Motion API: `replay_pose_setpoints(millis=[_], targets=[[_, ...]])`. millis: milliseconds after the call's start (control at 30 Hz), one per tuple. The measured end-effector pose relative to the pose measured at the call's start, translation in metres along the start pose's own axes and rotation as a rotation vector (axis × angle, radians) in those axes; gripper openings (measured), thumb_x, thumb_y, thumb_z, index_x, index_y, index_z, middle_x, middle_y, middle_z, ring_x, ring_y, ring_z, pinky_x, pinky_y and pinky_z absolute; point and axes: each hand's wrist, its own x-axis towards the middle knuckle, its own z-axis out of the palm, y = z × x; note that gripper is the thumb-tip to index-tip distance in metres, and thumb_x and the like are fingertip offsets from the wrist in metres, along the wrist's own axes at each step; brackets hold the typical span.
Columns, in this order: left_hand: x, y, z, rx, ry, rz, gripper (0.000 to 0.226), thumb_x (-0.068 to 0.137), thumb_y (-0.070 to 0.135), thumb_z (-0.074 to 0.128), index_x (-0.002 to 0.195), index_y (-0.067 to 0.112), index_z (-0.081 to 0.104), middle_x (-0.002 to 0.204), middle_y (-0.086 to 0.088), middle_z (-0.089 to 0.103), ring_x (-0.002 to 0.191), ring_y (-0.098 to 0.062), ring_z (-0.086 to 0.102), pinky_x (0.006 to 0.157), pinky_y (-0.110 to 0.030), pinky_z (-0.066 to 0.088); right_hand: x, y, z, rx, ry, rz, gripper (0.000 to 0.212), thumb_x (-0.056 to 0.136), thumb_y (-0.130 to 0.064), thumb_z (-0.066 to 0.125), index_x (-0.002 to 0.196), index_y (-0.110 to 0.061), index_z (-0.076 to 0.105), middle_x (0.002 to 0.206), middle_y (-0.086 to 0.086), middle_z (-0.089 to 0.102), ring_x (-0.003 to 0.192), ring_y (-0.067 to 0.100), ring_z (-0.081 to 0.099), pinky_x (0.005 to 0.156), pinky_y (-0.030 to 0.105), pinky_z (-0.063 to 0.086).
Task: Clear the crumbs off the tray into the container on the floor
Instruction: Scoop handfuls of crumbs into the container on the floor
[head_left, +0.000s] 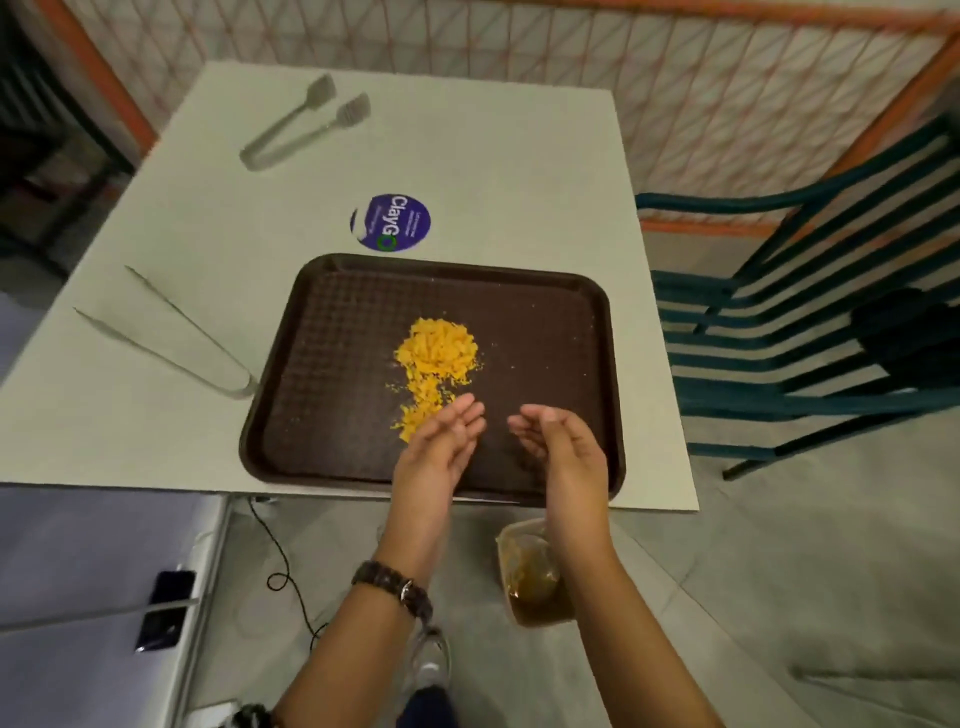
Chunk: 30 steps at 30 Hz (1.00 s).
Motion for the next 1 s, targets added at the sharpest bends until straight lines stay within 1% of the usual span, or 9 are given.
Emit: replay_pose_setpoints(millis=[200,300,467,633,733,800,900,933,1000], targets=[[0.092,0.021,-0.026,0.23,0.247,0.141,0.031,0.093,0.002,0.045,0.118,0.012,0.058,0.126,-0.01,0.059,0.119,-0.022,0.055,0.107,-0.04,0.039,0.073,0.018,0.062,-0.23,-0.009,-0.143,0.018,0.097,-0.019,0.045,0.092,-0.025,0.062,0.092,-0.012,0.063,0.087,-0.007,0.058,0.079,0.009,0.041],[0.124,0.02,-0.034,0.417,0.238,0.2,0.039,0.093,0.003,0.043,0.129,0.015,0.051,0.137,-0.007,0.049,0.126,-0.018,0.046,0.111,-0.035,0.034,0.1,0.032,0.084,-0.373,-0.007,-0.178,0.023,0.098,-0.021,0.043,0.114,-0.016,0.059,0.113,-0.001,0.058,0.108,0.008,0.053,0.084,-0.001,0.033],[0.15,0.017,-0.032,0.552,0.134,0.225,0.042,0.095,0.006,0.041,0.136,0.016,0.044,0.15,-0.001,0.034,0.138,-0.011,0.03,0.107,-0.018,0.022,0.112,0.039,0.107,-0.407,-0.058,-0.104,0.043,0.1,-0.03,0.035,0.139,-0.012,0.042,0.15,0.003,0.034,0.139,0.012,0.029,0.109,0.016,0.02],[0.143,0.009,-0.021,0.336,0.016,0.132,0.04,0.097,0.007,0.038,0.136,0.011,0.043,0.147,-0.004,0.039,0.135,-0.015,0.037,0.106,-0.019,0.032,0.098,0.04,0.128,-0.272,-0.097,0.008,0.053,0.096,-0.047,0.031,0.14,-0.018,0.04,0.145,0.0,0.044,0.135,0.012,0.038,0.115,0.04,0.03],[0.142,0.008,-0.019,0.263,0.007,0.071,0.041,0.097,0.009,0.038,0.137,0.014,0.043,0.146,0.0,0.041,0.132,-0.013,0.041,0.093,-0.01,0.039,0.093,0.033,0.129,-0.151,-0.092,0.114,0.052,0.097,-0.048,0.031,0.139,-0.021,0.042,0.142,-0.001,0.048,0.13,0.01,0.044,0.113,0.036,0.033],[0.141,0.01,-0.017,0.221,0.03,0.055,0.04,0.097,0.009,0.039,0.135,0.015,0.046,0.143,-0.002,0.045,0.128,-0.013,0.046,0.092,-0.013,0.041,0.093,0.028,0.126,-0.084,-0.089,0.149,0.047,0.099,-0.043,0.03,0.138,-0.02,0.044,0.138,-0.003,0.051,0.127,0.009,0.047,0.11,0.032,0.037],[0.136,0.018,-0.011,0.101,0.087,0.005,0.036,0.096,0.011,0.041,0.129,0.017,0.054,0.124,0.003,0.06,0.106,-0.006,0.059,0.08,-0.009,0.05,0.09,0.021,0.123,0.063,-0.072,0.195,0.041,0.1,-0.039,0.031,0.133,-0.022,0.048,0.116,-0.013,0.058,0.106,-0.001,0.055,0.088,0.014,0.044],[0.133,0.021,-0.008,0.048,0.101,-0.018,0.034,0.096,0.013,0.041,0.125,0.019,0.057,0.118,0.006,0.062,0.101,-0.004,0.061,0.077,-0.009,0.051,0.088,0.019,0.123,0.132,-0.061,0.215,0.039,0.1,-0.039,0.032,0.131,-0.023,0.05,0.112,-0.012,0.06,0.103,-0.001,0.058,0.085,0.014,0.046],[0.128,0.023,-0.007,-0.11,0.117,-0.069,0.031,0.095,0.015,0.042,0.119,0.018,0.062,0.121,0.002,0.064,0.106,-0.012,0.063,0.088,-0.021,0.052,0.084,0.017,0.12,0.272,-0.023,0.264,0.039,0.098,-0.041,0.035,0.126,-0.022,0.054,0.115,-0.003,0.066,0.105,0.009,0.063,0.09,0.024,0.05]])
